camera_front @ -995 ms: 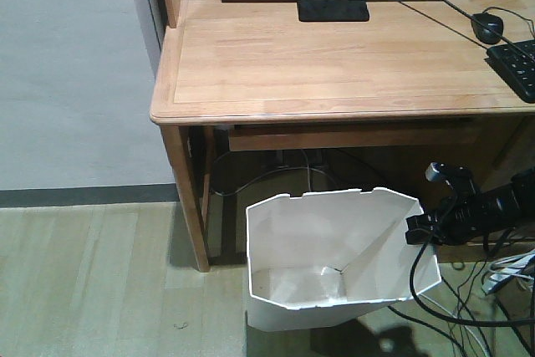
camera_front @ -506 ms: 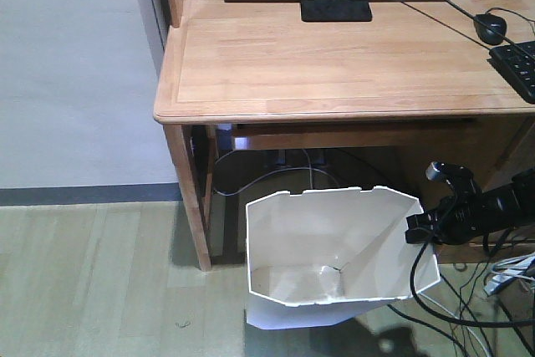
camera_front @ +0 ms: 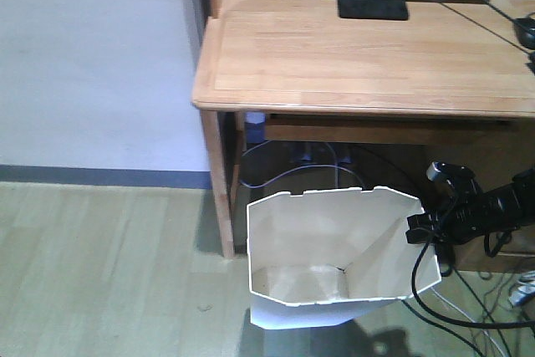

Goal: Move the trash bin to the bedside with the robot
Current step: 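Hold the bin rim with the right gripper while the base turns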

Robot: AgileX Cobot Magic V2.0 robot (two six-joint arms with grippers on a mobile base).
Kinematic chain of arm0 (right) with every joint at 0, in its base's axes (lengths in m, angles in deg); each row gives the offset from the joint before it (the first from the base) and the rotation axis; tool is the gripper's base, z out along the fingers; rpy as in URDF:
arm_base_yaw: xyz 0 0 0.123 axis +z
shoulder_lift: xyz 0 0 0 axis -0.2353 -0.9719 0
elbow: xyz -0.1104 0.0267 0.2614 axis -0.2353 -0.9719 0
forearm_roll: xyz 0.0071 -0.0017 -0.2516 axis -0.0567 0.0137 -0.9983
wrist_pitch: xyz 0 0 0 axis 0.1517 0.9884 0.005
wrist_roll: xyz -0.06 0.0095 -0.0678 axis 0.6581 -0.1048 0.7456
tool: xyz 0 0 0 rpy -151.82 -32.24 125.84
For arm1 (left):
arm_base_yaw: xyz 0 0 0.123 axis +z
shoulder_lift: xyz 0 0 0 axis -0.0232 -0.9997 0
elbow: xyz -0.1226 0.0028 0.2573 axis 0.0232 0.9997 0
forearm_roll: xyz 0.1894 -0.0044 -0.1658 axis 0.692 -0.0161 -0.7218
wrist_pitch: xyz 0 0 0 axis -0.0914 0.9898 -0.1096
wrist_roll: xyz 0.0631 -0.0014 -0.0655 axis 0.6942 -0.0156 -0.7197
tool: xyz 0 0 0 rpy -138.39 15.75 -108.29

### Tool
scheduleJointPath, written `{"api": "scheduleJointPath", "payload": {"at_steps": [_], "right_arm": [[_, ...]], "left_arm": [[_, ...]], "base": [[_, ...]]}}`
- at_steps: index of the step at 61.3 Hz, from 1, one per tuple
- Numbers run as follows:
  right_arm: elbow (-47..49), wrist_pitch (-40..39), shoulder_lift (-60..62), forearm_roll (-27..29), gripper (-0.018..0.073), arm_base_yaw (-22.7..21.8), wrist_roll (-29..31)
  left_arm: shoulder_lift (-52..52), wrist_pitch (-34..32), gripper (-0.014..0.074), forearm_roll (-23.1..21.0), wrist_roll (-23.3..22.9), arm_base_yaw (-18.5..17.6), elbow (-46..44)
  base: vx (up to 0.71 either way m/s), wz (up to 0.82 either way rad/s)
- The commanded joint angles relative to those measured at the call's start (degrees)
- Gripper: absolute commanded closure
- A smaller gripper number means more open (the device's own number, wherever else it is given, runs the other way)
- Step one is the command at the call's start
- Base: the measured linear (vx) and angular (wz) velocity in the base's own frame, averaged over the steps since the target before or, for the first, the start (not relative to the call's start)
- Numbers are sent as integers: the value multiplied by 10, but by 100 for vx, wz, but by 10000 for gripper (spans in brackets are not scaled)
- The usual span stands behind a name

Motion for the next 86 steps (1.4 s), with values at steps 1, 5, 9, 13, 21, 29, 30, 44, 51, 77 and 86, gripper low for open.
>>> {"api": "scheduleJointPath", "payload": {"at_steps": [1, 5, 9, 13, 21, 29, 30, 44, 51, 77, 86], "right_arm": [[7, 125, 39, 35, 564, -2, -1], [7, 125, 39, 35, 564, -2, -1], [7, 125, 39, 35, 564, -2, -1], [7, 125, 39, 35, 564, -2, -1], [7, 125, 39, 35, 564, -2, -1], [7, 125, 39, 35, 564, -2, -1], [7, 125, 39, 35, 564, -2, -1], [7, 125, 39, 35, 564, -2, -1], [7, 125, 39, 35, 564, -2, -1], [7, 125, 39, 35, 564, -2, -1], [7, 125, 39, 35, 564, -2, -1]], "left_arm": [[8, -39, 603, -2, 0, -1, 11], [8, -39, 603, -2, 0, -1, 11], [8, -39, 603, -2, 0, -1, 11], [8, -39, 603, -2, 0, -1, 11], [8, -39, 603, -2, 0, -1, 11], [8, -39, 603, -2, 0, -1, 11], [8, -39, 603, -2, 0, -1, 11], [8, -39, 603, -2, 0, -1, 11], [8, -39, 603, -2, 0, -1, 11], [8, -39, 603, -2, 0, -1, 11], [8, -39, 603, -2, 0, -1, 11]], "base": [[-10, 37], [-10, 38], [-9, 41], [-9, 44], [-10, 45], [-10, 45], [-10, 45], [-9, 44], [-6, 44], [0, 39], [8, 39]]}}
